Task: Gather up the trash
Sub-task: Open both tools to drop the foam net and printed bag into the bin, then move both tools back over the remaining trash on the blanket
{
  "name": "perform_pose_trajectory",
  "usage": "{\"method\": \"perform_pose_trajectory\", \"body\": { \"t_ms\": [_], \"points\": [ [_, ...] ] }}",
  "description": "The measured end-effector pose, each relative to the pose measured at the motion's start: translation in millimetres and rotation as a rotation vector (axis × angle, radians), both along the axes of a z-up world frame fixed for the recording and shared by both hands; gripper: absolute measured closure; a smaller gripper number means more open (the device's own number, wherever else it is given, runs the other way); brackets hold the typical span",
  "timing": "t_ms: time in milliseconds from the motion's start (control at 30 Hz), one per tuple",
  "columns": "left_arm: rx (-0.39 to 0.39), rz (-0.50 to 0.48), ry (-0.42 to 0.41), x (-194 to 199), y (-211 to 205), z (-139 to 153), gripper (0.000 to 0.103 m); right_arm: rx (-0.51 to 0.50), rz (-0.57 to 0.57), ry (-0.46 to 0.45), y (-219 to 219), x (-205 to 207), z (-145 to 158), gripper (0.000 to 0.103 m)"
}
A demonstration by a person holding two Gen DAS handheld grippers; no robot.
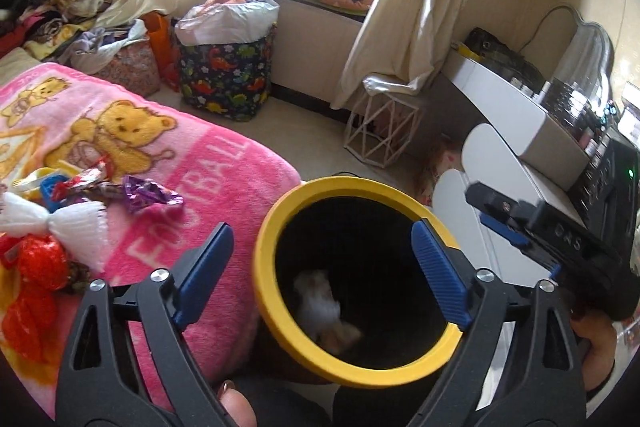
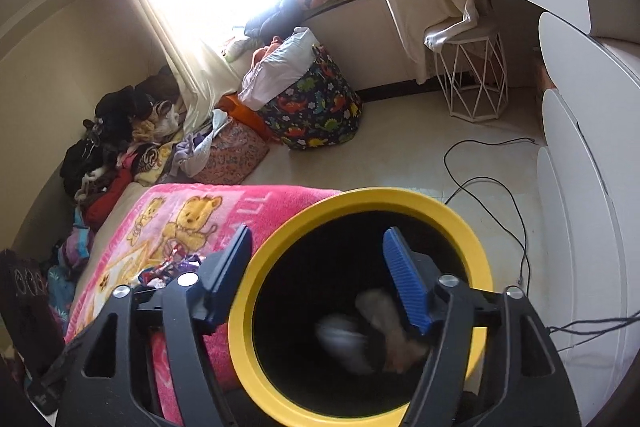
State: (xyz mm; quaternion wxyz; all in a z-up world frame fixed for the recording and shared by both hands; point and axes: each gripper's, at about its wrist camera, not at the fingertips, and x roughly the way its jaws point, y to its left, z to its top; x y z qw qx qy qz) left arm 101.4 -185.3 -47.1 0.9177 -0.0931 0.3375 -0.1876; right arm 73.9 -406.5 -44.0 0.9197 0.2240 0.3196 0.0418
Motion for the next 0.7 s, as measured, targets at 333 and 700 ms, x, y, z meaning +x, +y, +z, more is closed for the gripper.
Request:
{"method": "perform_pose_trajectory", "body": {
  "t_ms": [333, 700],
  "points": [
    [0.015, 0.138, -0.036, -4, 53, 8, 0.011, -0.066, 0.096, -0.044, 57, -1, 8, 0.018],
    [0.000, 0.252, -0.074, -12, 114, 18, 0.011, -0.092, 0.209, -0.110, 120, 11, 23, 0.014]
  ]
}}
